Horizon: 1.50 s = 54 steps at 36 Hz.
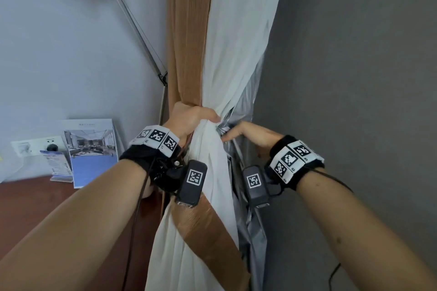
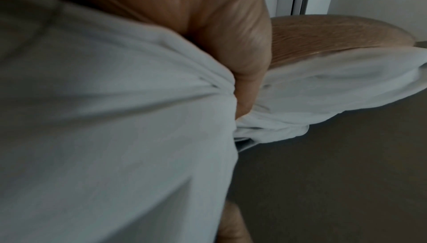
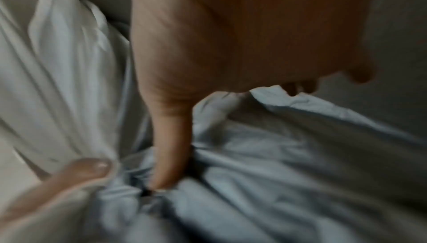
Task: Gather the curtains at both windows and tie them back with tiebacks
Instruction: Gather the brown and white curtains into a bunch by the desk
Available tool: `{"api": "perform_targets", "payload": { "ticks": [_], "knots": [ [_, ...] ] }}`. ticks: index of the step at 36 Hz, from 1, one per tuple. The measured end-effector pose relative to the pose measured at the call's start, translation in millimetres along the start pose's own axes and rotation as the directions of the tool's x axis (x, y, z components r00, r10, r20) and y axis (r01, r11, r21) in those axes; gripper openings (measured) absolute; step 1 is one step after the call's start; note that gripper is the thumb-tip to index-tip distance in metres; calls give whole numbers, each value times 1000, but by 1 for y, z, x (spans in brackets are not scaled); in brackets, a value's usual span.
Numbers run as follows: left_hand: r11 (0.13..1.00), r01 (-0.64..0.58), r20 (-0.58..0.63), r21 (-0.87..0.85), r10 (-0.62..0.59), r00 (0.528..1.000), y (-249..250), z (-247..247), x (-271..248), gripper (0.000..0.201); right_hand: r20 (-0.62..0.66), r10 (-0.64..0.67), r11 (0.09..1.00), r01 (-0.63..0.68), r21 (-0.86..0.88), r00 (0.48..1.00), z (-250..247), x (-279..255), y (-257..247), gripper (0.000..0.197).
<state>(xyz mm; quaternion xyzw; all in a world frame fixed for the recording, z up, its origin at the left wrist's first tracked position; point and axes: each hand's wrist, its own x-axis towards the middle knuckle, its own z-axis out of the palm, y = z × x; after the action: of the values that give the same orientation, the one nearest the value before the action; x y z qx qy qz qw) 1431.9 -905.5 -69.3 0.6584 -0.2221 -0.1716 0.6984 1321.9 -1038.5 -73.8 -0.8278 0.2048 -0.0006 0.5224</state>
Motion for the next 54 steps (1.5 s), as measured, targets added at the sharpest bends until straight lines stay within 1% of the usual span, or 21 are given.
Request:
{"api": "perform_targets", "payload": {
  "ticks": [3,5,7,11,12,15,18,20,22,27,29,30,32,34,35,41,43,45,49,52,54],
  "knots": [
    [1000,29,30,-1,-29,999,1,-6,-2,50,-115,-3,1000,5,24,993,-8,13,12,127],
    [999,47,74,19,-48,996,3,-9,-4,66,-135,-57,996,66,68,989,-8,18,15,144],
    [998,54,108,31,-57,993,3,-10,-5,70,-143,-113,983,132,129,983,-8,24,16,135],
    [998,52,130,44,-58,990,5,-9,-7,58,-95,-241,902,259,344,966,-1,32,20,69],
    [998,48,122,45,-53,991,4,-10,-7,52,-102,-228,892,250,376,968,0,35,22,64],
    [999,27,100,42,-32,995,1,-9,-3,45,-149,-173,869,222,442,974,4,38,24,87],
    [1000,4,82,28,-6,997,-4,-6,2,52,-194,-156,893,222,391,969,10,45,26,73],
    [1000,-25,71,7,25,997,-8,-2,4,48,-198,-132,924,192,330,971,14,46,26,88],
    [998,-51,80,-38,54,995,-11,4,6,40,-134,-169,930,203,307,977,16,41,24,91],
    [989,-98,170,-114,117,978,-15,16,6,46,28,-287,884,254,393,958,17,7,15,43],
    [986,-129,190,-101,147,971,-18,22,9,46,-17,-287,908,278,313,958,20,9,13,36],
    [990,-121,203,-77,134,970,-20,26,11,52,-83,-274,919,286,270,958,22,11,12,40],
    [997,-76,227,-16,78,971,-23,32,16,82,-202,-241,925,287,247,949,22,18,16,59],
    [999,-38,231,28,30,973,-31,35,24,106,-259,-204,930,270,251,944,20,24,20,76],
    [998,-29,221,47,18,975,-36,37,27,112,-284,-182,931,258,257,941,18,25,23,76],
    [988,-9,222,157,-27,975,-43,46,23,127,-424,-118,919,260,296,898,6,19,30,32],
    [982,7,275,190,-60,960,-48,41,22,121,-434,-101,909,260,326,895,-2,16,35,31],
    [982,6,282,191,-61,957,-55,26,24,101,-422,-84,902,248,353,903,-11,13,39,36],
    [968,-14,99,252,-11,995,-61,-12,44,72,-376,-68,926,199,321,924,-32,13,49,60],
    [965,-11,-7,261,14,1000,-59,-27,57,79,-367,-50,942,166,293,929,-41,11,51,63],
    [968,-41,-24,249,48,999,-54,-30,62,88,-362,-48,948,156,276,931,-43,9,51,60]
  ]
}}
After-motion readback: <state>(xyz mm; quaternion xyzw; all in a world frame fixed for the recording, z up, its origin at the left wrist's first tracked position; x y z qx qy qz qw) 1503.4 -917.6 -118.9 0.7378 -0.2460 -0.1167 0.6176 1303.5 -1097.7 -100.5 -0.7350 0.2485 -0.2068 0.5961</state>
